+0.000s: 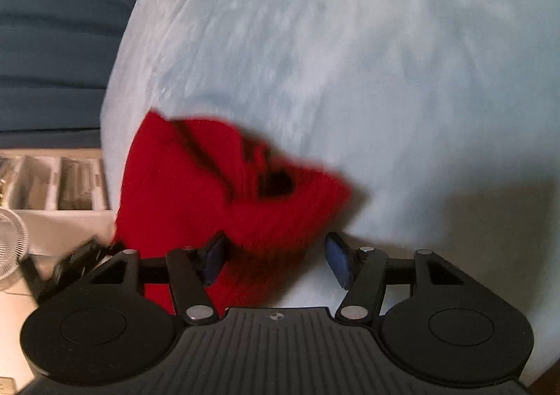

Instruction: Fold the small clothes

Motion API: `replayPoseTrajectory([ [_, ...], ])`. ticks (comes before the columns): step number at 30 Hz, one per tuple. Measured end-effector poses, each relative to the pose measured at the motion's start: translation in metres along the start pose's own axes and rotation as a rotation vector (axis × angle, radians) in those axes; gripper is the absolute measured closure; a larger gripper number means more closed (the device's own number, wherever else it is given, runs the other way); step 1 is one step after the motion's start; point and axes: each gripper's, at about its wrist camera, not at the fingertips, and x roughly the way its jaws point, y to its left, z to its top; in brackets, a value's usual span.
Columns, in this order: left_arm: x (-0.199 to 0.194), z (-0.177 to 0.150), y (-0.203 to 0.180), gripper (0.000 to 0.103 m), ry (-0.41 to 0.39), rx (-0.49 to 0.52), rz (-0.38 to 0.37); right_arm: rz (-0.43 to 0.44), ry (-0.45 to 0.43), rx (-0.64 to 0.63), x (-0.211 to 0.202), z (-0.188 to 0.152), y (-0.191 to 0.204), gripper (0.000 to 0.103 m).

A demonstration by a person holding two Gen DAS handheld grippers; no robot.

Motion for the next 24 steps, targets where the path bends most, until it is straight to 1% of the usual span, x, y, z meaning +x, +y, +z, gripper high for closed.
replayPoseTrajectory([
  [1,-0.004,-0.007,0.012,0.017,-0.012,-0.033,0.018,-0.014,0.004,-0.035,-0.004,0.009,0.005,0.035],
  [3,-0.011,-0.019,0.038,0.017,-0.004,-0.103,0.032,-0.029,-0.008,-0.106,-0.016,0.017,0.012,0.031],
  [4,-0.016,-0.027,0.048,0.017,0.003,-0.137,0.029,-0.046,-0.035,-0.142,-0.027,0.023,0.012,0.030],
  [5,-0.023,-0.034,0.053,0.017,-0.001,-0.147,0.009,-0.060,-0.065,-0.181,-0.036,0.028,0.014,0.028],
  [6,-0.029,-0.038,0.053,0.017,-0.015,-0.143,-0.019,-0.062,-0.094,-0.221,-0.044,0.030,0.018,0.028],
  [7,-0.038,-0.046,0.051,0.017,-0.029,-0.132,-0.048,-0.051,-0.123,-0.266,-0.050,0.033,0.021,0.028],
  [8,-0.046,-0.052,0.045,0.017,-0.046,-0.118,-0.082,-0.020,-0.140,-0.338,-0.053,0.034,0.030,0.028],
  [9,-0.055,-0.060,0.036,0.017,-0.064,-0.096,-0.120,0.008,-0.135,-0.405,-0.051,0.034,0.040,0.029],
  [10,-0.062,-0.069,0.027,0.014,-0.074,-0.075,-0.143,0.027,-0.119,-0.467,-0.046,0.033,0.051,0.030],
  [12,-0.071,-0.090,0.002,0.013,-0.093,-0.021,-0.167,0.060,-0.076,-0.618,-0.028,0.026,0.079,0.030],
  [13,-0.069,-0.098,-0.011,0.010,-0.096,0.008,-0.168,0.060,-0.075,-0.696,-0.018,0.018,0.091,0.030],
  [14,-0.067,-0.106,-0.022,0.007,-0.096,0.035,-0.153,0.036,-0.078,-0.770,-0.007,0.011,0.102,0.030],
  [16,-0.055,-0.124,-0.037,0.000,-0.101,0.091,-0.077,-0.015,-0.071,-0.878,0.014,0.002,0.116,0.031],
  [17,-0.053,-0.132,-0.037,0.000,-0.122,0.085,-0.063,-0.070,-0.055,-0.927,0.030,-0.002,0.119,0.031],
  [18,-0.052,-0.139,-0.033,0.000,-0.132,0.057,-0.067,-0.122,-0.039,-0.946,0.044,-0.003,0.118,0.027],
  [19,-0.051,-0.141,-0.028,0.000,-0.130,0.026,-0.073,-0.139,-0.029,-0.935,0.054,0.000,0.112,0.023],
  [20,-0.054,-0.142,-0.023,0.000,-0.126,-0.001,-0.074,-0.135,-0.030,-0.900,0.057,0.004,0.110,0.021],
  [21,-0.063,-0.143,-0.020,0.000,-0.129,-0.014,-0.048,-0.129,-0.022,-0.847,0.055,0.011,0.108,0.022],
  [22,-0.072,-0.146,-0.019,0.000,-0.148,-0.011,0.004,-0.128,-0.010,-0.792,0.049,0.016,0.106,0.023],
  [23,-0.084,-0.151,-0.021,0.000,-0.178,0.009,0.049,-0.128,-0.010,-0.748,0.040,0.018,0.104,0.026],
  [24,-0.097,-0.158,-0.023,0.000,-0.213,0.039,0.085,-0.121,-0.024,-0.735,0.027,0.017,0.104,0.026],
])
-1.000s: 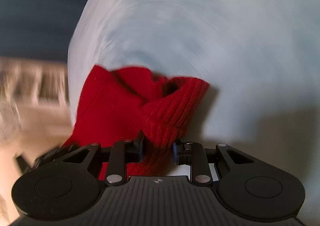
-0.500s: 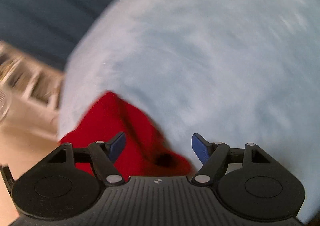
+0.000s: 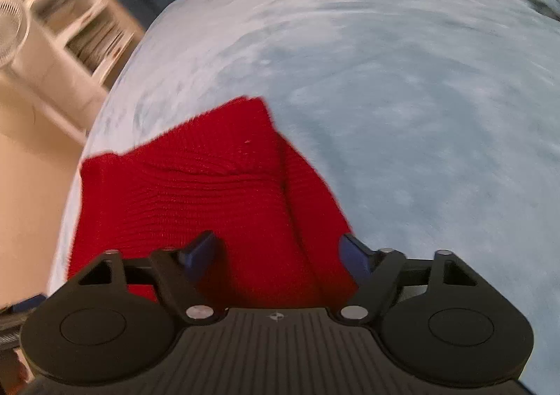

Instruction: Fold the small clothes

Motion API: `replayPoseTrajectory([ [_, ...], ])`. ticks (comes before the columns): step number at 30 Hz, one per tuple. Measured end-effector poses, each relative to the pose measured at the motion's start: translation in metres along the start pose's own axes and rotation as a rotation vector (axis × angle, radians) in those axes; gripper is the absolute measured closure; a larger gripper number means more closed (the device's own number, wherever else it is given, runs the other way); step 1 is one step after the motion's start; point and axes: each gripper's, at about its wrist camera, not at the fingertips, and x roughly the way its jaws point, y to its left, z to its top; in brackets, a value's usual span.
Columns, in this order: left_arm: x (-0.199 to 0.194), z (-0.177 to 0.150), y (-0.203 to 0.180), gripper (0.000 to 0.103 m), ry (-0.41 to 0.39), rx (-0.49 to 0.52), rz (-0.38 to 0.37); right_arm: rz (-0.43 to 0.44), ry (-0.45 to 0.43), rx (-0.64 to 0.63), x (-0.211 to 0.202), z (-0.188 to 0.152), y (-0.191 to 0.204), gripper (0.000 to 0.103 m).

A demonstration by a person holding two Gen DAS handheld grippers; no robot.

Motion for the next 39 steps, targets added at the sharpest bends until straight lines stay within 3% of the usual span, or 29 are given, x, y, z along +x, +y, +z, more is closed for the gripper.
replayPoseTrajectory([
  [5,-0.057,-0.028,-0.016,0.000,-0.052,0.035,0.101,-0.052,-0.154,-0.210,-0.071,-0.041,0.018,0.020],
  [10,-0.097,-0.050,-0.043,0.000,-0.035,-0.046,0.129,-0.112,-0.167,-0.364,-0.111,-0.083,0.041,0.019],
  [20,-0.142,-0.083,-0.062,0.000,-0.006,-0.039,0.172,-0.110,-0.152,-0.356,-0.162,-0.122,0.045,0.019],
  [39,-0.189,-0.096,-0.073,0.000,-0.019,-0.074,0.109,-0.088,-0.193,-0.378,-0.202,-0.148,0.055,0.019],
])
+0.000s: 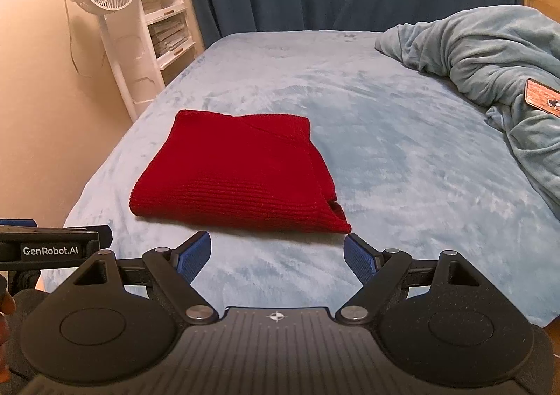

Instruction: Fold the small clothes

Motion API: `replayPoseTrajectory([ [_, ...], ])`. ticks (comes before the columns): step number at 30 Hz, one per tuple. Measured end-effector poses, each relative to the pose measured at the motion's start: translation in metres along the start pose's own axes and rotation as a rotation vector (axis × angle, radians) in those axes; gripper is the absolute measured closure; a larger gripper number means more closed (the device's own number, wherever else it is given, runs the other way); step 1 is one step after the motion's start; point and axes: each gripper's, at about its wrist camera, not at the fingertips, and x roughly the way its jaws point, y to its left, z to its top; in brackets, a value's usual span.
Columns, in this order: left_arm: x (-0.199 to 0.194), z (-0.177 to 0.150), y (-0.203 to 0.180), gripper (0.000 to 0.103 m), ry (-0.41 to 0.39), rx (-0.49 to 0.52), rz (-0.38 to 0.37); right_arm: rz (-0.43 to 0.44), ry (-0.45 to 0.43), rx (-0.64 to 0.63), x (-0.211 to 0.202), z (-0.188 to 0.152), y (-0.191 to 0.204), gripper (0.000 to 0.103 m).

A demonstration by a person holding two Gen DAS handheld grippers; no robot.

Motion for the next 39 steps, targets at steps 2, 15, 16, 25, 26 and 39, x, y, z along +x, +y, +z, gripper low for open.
replayPoseTrajectory([
  [2,-0.0004,-0.0006,-0.0001,0.000,0.002,0.000,-0.002,0.001,0.007,-0.004,-0.0002,-0.0005,0.0011,0.018],
  [15,0.0026,-0.0007,0.0029,0.000,0.016,-0.007,-0.003,-0.001,0.021,-0.026,0.0016,-0.0009,0.0069,0.012],
  [16,0.0030,-0.0006,0.0031,0.000,0.017,-0.006,-0.003,-0.002,0.021,-0.025,0.0019,-0.0006,0.0070,0.012],
  [25,0.0044,0.0000,0.0007,0.000,0.023,0.013,0.009,-0.006,0.028,-0.015,0.0036,0.0009,0.0067,0.010],
  [26,0.0044,-0.0002,0.0010,0.000,0.021,0.012,0.013,-0.006,0.027,-0.015,0.0035,0.0009,0.0065,0.009],
  [39,0.0044,-0.0003,0.0012,0.000,0.017,0.021,0.023,-0.007,0.042,-0.002,0.0068,0.0004,0.0059,0.006],
])
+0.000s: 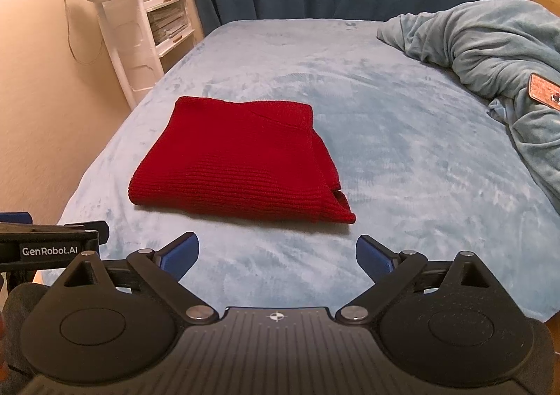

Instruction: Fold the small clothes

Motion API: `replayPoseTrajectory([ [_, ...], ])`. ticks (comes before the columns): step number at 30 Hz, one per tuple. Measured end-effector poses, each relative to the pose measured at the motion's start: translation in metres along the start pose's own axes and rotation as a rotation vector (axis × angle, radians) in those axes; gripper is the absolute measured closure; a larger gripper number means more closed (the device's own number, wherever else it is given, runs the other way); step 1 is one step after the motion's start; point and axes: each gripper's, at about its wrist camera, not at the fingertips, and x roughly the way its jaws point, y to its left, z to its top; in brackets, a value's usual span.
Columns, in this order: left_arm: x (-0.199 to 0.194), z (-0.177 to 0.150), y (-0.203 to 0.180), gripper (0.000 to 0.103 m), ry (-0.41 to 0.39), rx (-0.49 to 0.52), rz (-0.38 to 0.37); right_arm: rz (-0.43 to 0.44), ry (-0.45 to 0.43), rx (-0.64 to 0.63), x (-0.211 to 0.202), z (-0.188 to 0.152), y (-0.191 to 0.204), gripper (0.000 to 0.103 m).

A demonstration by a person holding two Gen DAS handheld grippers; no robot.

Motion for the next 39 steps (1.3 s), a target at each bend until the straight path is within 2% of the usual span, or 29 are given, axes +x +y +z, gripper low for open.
replayPoseTrajectory([
  [39,-0.0008,-0.0046,-0.0047,0.000,0.013,0.013,0.010,0.012,0.017,-0.019,0.0036,-0.0010,0.0029,0.005],
])
